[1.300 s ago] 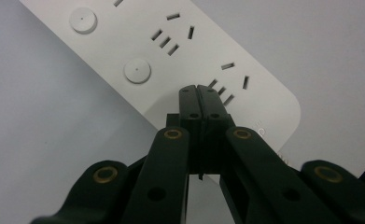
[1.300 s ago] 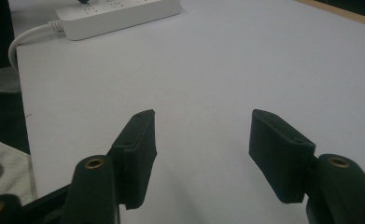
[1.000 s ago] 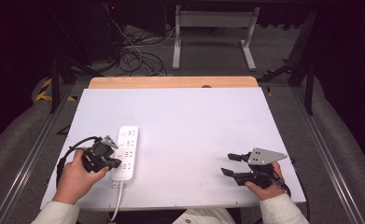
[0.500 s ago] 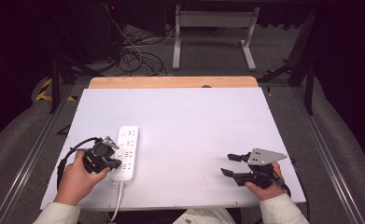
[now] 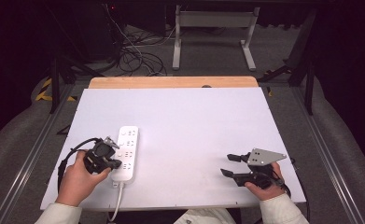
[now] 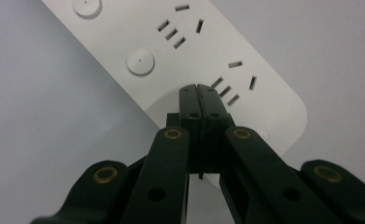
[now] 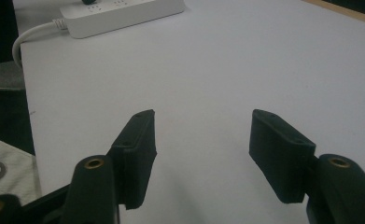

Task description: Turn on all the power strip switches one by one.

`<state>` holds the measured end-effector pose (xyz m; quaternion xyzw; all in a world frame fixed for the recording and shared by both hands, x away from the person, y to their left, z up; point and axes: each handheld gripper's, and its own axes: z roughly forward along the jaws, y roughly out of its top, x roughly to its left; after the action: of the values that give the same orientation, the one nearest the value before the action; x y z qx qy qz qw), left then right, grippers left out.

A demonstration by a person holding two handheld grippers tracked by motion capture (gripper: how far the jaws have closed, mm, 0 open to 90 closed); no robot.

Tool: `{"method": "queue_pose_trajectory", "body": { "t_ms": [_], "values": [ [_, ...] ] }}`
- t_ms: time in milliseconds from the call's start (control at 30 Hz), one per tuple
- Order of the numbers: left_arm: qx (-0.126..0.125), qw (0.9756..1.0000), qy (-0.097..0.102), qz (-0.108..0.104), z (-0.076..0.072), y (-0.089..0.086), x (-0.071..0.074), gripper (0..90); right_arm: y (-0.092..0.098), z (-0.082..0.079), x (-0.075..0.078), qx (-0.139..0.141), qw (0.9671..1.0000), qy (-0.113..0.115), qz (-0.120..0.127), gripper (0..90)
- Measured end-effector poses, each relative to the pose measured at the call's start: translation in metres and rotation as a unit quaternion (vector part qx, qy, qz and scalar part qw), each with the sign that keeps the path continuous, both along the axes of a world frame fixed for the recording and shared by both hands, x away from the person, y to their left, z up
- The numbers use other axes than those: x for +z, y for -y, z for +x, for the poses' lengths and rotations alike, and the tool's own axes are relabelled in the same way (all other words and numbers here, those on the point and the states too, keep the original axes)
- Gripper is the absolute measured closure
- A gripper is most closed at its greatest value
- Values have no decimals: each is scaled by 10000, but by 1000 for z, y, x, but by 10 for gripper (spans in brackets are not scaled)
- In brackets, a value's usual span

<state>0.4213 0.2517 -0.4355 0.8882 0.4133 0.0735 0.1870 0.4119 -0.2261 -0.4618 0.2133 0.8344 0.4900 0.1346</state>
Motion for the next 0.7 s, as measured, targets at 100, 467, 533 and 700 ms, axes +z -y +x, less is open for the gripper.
{"method": "queue_pose_trajectory", "body": {
  "t_ms": [100, 467, 533, 700],
  "values": [
    [37, 10000, 55, 17, -1, 1, 0, 900, 0, 0, 0, 4, 10000, -1, -6, 415],
    [181, 9954, 864, -371, -9, -4, 30, 900, 0, 2, -1, 3, 10000, -18, -4, 415],
    [177, 9956, 839, -386, -8, -5, 30, 900, 0, 1, -1, 1, 10000, -14, -4, 414],
    [175, 9963, 762, -363, -5, -5, 28, 900, 0, 1, -1, -2, 10000, -17, -3, 415]
  ]
}}
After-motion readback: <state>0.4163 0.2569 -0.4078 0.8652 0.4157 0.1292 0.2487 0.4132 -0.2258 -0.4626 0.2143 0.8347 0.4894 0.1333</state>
